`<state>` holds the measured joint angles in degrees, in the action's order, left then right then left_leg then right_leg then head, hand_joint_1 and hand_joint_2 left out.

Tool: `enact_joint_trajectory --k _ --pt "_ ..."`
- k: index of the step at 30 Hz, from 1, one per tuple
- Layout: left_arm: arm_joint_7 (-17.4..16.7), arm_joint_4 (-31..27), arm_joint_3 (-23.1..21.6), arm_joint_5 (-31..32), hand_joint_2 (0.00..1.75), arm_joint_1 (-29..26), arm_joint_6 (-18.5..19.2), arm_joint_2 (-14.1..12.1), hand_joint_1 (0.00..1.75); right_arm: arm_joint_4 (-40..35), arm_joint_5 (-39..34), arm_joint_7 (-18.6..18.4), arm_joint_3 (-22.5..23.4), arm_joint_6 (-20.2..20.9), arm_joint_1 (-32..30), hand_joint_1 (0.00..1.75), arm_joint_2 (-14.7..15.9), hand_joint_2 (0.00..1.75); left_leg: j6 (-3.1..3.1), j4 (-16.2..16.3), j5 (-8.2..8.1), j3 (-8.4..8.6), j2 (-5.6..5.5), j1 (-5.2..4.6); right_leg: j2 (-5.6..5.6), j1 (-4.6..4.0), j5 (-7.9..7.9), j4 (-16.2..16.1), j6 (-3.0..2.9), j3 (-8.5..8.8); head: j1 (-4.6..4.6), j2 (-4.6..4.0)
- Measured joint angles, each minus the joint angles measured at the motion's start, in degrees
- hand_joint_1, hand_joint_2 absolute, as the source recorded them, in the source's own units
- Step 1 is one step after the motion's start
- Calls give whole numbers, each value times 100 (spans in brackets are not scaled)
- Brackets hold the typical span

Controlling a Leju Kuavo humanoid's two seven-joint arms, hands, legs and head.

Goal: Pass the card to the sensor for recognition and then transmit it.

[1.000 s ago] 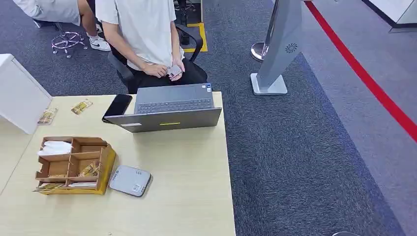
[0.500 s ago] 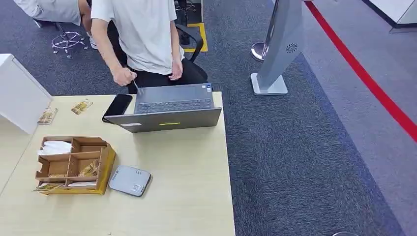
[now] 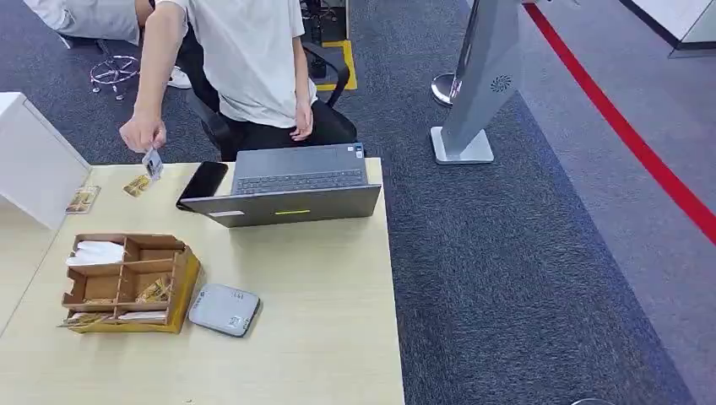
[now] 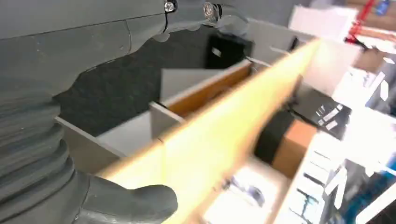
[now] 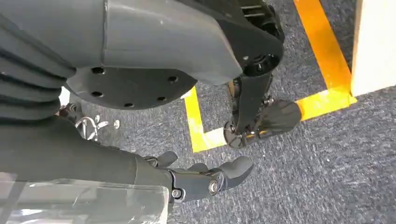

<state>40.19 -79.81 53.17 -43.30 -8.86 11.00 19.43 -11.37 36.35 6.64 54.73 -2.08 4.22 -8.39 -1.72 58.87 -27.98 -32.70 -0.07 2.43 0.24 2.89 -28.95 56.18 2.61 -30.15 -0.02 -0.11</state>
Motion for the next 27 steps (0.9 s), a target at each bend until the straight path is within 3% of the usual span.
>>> enact_joint_trajectory --k 4,7,11,14,15,16,19,20,22,27 --pt "5 -877 -568 471 175 -82 -397 -18 0 2 96 -59 0 -11 15 0 -2 175 1 2 4 3 -2 -2 -2 2 4 0 -2 0 0 0" --pt "9 -1751 -882 1518 175 18 -1053 -33 0 2 243 -96 -7 -28 27 0 -2 175 0 3 4 4 0 -2 2 2 8 0 -3 -1 0 0" --pt "13 -2636 -1331 2465 175 187 -1780 -77 0 2 335 -122 -28 -37 50 0 -2 175 -2 4 6 9 4 -3 9 3 9 0 -3 -4 -9 0" --pt "13 -3349 -1853 3872 175 399 -2515 -124 0 2 494 -195 -63 -81 89 0 -2 175 1 5 8 8 2 -4 8 4 10 0 -2 -2 0 0" --pt "15 -3493 -2032 4158 0 474 -2716 -149 0 2 516 -208 -70 -94 111 0 -2 175 1 5 8 9 5 -5 10 4 11 0 -3 3 -2 0" --pt "15 -3605 -2207 4403 0 550 -2984 -177 0 2 529 -230 -85 -98 133 0 -4 175 0 5 9 9 9 -4 12 4 14 0 -5 3 -4 0" --pt "13 -3787 -3013 5294 0 827 -4621 -510 0 9 640 -286 -151 -127 179 0 -4 175 1 5 13 8 6 -3 11 3 19 1 -1 7 -4 0" --pt "13 -3785 -3267 5619 0 894 -4867 -659 0 9 662 -289 -168 -118 199 0 -6 175 4 5 15 7 4 -3 10 2 19 1 0 9 -2 0" --pt "13 -3774 -3650 5987 0 1059 -5008 -875 0 11 689 -291 -192 -111 244 0 -13 175 2 5 16 8 6 -4 12 3 19 2 -1 11 -4 0" --pt "13 -3752 -4143 6103 0 1214 -5038 -1165 0 22 691 -291 -223 -111 271 0 -22 175 2 5 16 7 10 -4 18 4 20 2 0 7 -6 0"
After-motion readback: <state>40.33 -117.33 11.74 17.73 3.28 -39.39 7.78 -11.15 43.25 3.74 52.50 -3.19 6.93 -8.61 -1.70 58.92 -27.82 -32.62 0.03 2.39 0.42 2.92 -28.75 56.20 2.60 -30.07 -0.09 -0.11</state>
